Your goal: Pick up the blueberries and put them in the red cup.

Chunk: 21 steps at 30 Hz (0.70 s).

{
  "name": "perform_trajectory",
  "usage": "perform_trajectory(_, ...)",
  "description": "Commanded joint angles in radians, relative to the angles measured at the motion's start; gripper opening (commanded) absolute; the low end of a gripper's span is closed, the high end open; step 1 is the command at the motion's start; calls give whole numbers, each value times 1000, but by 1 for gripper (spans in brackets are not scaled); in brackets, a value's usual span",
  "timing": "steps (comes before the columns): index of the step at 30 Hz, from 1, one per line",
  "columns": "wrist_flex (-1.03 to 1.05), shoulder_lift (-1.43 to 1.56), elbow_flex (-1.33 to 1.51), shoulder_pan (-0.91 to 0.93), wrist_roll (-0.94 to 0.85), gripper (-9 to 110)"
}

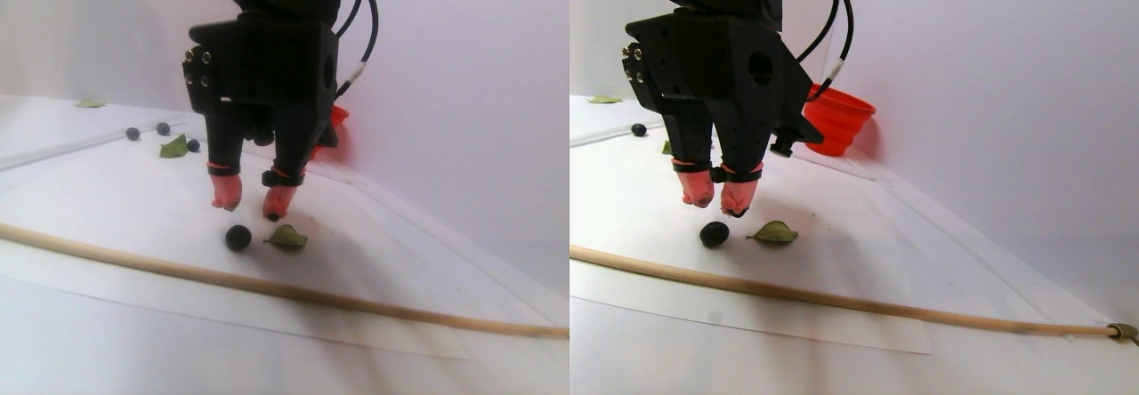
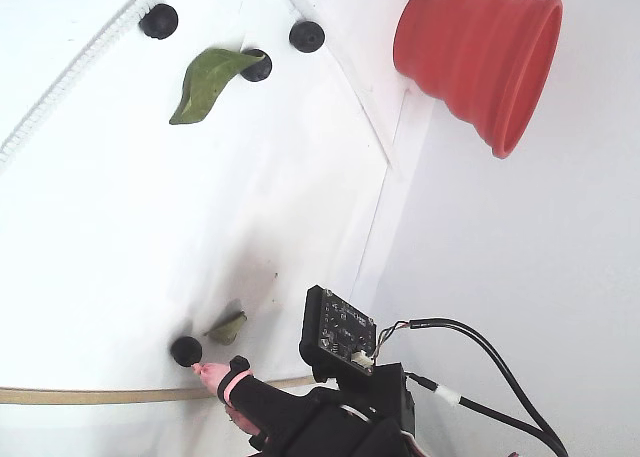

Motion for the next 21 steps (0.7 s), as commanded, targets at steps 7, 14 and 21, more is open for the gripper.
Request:
perform_trajectory(7,-35,-66,-54,0,-14,19)
perform_trajectory(14,-57,-101,-69,-23,-8,19)
perform_trajectory(21,-66,-127,-83,-28,-11,19)
